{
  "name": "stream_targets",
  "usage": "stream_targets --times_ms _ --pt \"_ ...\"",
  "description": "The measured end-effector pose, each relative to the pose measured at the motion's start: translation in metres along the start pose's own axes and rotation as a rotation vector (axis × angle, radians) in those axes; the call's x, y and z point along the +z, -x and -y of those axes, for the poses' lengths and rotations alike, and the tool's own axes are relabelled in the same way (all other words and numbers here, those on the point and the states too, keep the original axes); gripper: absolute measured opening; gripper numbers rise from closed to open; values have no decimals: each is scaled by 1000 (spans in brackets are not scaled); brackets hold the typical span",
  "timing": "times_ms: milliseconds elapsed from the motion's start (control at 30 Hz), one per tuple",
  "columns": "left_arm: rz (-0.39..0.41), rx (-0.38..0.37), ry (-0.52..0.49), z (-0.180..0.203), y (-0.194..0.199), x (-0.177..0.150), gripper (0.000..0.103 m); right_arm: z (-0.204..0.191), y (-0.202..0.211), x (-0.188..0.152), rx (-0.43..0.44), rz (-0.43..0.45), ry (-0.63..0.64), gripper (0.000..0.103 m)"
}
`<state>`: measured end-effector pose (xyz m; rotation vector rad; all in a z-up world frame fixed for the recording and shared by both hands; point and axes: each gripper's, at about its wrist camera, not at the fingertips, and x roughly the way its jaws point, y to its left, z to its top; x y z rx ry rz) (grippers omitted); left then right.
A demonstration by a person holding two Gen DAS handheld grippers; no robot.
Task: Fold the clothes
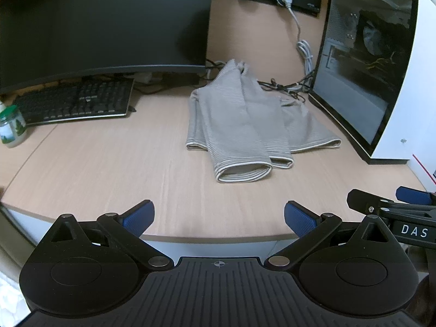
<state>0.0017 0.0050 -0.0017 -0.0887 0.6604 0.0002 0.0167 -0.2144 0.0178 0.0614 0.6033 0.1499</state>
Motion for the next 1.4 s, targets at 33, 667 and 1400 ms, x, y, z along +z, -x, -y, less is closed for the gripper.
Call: stream_targets --times_ms 33,667,1400 --pt "0 -1 -2 1 0 0 103 1 0 0 -2 -1 -3 103" --pt "-10 1 -6 7 -8 6 103 12 -8 1 -9 -17 -27 103" --pt "-61 -28 -7 6 -37 13 103 19 -29 2 -39 -73 -52 103"
